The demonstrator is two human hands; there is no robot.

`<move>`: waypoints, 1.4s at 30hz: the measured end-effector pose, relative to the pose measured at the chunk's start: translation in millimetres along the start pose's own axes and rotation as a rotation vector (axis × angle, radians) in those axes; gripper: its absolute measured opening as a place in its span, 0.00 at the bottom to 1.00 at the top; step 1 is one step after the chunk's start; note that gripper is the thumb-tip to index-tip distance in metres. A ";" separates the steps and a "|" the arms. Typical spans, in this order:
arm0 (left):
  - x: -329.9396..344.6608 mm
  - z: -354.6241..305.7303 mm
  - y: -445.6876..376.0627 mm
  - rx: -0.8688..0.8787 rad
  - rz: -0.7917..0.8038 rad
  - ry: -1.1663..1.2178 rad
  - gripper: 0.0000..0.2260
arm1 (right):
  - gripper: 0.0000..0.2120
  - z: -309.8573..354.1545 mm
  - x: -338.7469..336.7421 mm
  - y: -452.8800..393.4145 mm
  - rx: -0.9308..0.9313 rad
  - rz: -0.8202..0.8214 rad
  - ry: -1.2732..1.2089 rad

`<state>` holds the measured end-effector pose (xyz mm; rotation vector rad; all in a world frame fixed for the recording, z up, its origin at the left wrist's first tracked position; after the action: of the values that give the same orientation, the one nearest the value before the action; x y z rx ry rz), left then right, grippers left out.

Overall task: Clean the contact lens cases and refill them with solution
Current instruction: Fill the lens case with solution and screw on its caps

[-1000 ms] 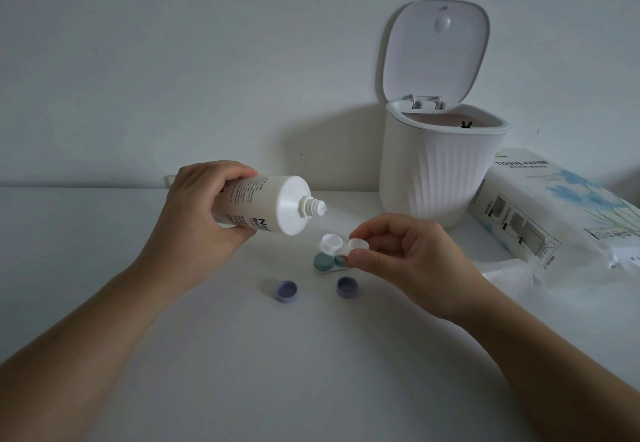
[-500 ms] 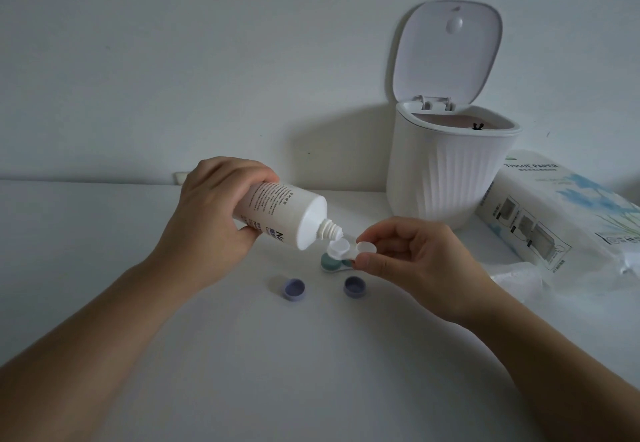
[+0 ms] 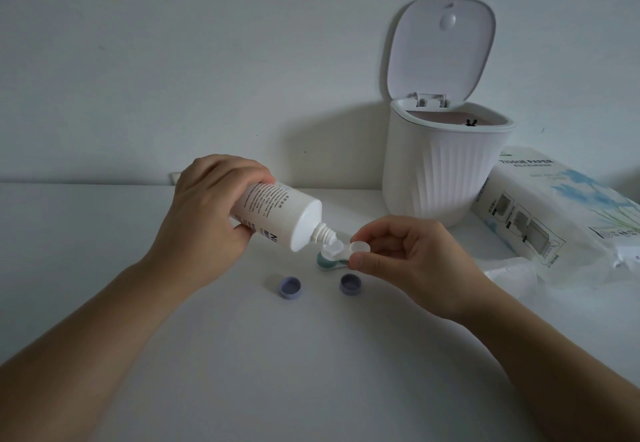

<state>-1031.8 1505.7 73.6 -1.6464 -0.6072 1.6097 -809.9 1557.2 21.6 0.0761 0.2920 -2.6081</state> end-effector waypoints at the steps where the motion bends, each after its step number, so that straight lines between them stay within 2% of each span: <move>1: -0.2 0.0 -0.2 0.001 -0.001 -0.003 0.28 | 0.07 0.1 -0.1 -0.2 -0.002 0.002 0.001; 42: -1.1 0.2 -1.2 0.006 -0.014 0.007 0.28 | 0.07 0.5 1.6 -0.3 -0.012 0.017 0.000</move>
<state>-1032.0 1505.6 75.2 -1.6388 -0.6086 1.5939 -811.4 1556.6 22.0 0.0744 0.3064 -2.5895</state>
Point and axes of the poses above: each hand's wrist, its own y-axis away from the middle knuckle, its own x-axis out of the palm, z = x × y, the point moved 9 cm from there along -y, towards the middle knuckle, and after that the axes turned 15 degrees about -y, right-handed, at the moved point
